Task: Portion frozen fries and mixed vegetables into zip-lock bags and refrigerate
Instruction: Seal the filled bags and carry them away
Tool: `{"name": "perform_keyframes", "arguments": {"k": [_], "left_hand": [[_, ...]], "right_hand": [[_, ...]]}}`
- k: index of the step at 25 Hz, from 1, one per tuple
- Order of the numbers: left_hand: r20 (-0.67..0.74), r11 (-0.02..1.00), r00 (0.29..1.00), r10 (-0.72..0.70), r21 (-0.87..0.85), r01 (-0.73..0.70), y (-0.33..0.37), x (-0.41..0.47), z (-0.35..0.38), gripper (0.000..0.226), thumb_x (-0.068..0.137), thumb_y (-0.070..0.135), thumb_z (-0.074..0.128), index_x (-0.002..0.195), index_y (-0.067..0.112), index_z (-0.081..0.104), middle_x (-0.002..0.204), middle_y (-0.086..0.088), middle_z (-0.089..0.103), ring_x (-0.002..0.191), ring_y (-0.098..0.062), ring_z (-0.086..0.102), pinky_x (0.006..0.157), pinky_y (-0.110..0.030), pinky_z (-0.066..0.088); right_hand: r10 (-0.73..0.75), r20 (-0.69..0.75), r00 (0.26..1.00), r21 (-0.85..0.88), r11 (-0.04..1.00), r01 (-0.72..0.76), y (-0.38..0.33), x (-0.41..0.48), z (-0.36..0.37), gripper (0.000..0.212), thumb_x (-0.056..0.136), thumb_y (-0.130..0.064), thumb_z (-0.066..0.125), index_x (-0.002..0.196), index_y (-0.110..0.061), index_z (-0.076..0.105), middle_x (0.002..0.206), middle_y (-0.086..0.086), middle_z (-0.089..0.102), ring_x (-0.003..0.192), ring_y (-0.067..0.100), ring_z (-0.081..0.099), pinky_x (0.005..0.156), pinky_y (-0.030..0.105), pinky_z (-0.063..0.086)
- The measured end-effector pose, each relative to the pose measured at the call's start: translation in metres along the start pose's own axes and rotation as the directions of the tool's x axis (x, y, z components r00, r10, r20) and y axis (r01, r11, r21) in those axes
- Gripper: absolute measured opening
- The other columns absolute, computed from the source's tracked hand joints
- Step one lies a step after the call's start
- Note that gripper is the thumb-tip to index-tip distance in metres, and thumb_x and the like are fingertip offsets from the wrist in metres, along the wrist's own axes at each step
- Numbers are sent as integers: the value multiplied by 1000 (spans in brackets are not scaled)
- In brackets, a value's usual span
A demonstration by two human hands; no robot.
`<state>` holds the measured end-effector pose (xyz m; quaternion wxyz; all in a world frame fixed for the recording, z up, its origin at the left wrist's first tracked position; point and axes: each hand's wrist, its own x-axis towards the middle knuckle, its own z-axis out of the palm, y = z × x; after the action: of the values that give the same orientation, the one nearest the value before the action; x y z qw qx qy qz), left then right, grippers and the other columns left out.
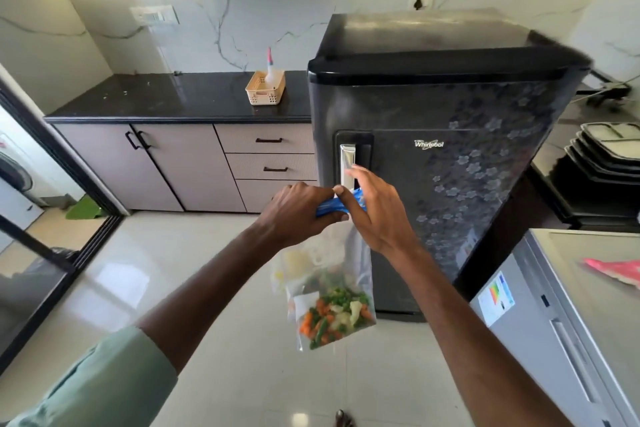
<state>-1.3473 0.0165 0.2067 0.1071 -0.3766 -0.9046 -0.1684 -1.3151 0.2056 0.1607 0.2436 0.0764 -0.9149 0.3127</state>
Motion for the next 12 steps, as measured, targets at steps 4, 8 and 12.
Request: {"name": "perform_keyframes", "arguments": {"k": [4,8,12], "left_hand": [[63,999,998,-29,25,27,-29,53,16,43,92,60,65,92,16,66,65,3,57,52,-20,50,53,-38,48],[91,999,996,13,29,-16,-47,93,25,42,92,55,68,98,13,71,70,0,63,57,-21,56,56,-34,45],[129,999,991,28,12,-30,-61,111,39,40,91,56,70,83,18,63,59,7,48,52,-19,46,55,-35,43]], "right_hand": [[115,-16,993,25,993,-115,25,52,19,83,100,-75,19,143,-14,56,146,2,60,133,22,56,112,43,42],[189,4,982,32,981,-189,50,85,32,70,103,-70,27,136,-17,60,140,0,63,127,19,58,105,39,45],[471,-86,878,198,872,-448,64,103,47,46,99,-57,56,120,-17,67,116,-1,72,106,20,67,89,35,49]]}}
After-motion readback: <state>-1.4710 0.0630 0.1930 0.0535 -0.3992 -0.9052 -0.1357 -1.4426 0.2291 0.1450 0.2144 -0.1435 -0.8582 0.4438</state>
